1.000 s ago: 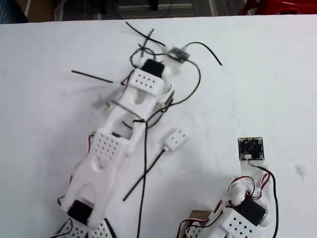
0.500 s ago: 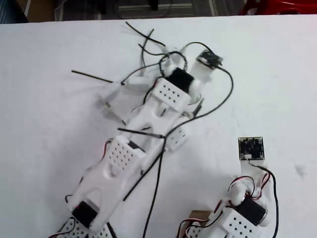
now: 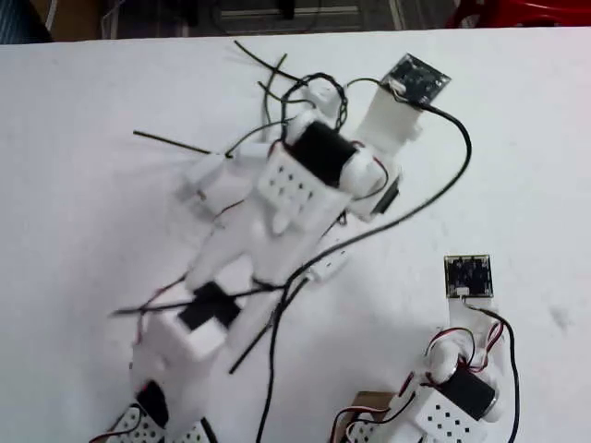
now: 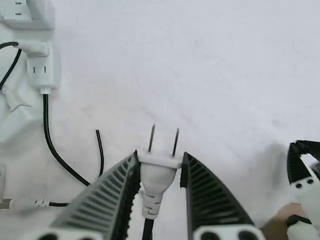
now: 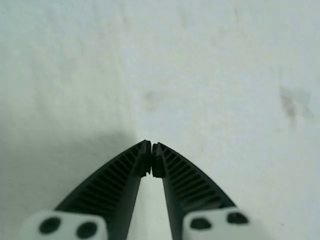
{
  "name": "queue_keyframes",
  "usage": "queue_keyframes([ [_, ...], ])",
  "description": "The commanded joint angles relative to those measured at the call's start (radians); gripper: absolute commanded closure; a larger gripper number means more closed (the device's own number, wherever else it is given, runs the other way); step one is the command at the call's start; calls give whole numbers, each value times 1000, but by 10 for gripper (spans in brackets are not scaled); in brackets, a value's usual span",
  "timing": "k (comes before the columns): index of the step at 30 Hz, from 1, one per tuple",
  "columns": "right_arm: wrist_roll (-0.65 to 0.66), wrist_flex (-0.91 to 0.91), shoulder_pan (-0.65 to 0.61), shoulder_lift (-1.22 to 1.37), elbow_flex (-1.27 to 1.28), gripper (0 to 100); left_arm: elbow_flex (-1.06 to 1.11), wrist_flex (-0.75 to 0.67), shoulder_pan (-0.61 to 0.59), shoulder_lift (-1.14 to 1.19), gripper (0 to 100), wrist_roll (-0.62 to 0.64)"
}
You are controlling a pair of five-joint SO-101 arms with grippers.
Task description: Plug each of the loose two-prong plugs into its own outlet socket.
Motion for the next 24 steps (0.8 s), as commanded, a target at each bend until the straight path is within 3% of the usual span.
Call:
queue_keyframes([
  [1,0,-13,-8,-8,-3,979,120,-34,30,-251,978,3],
  [11,-2,-12,-8,-8,-3,979,592,-318,10,-593,979,6],
  [24,-2,-12,-8,-8,-3,979,1356,-1046,-91,-1106,978,6],
])
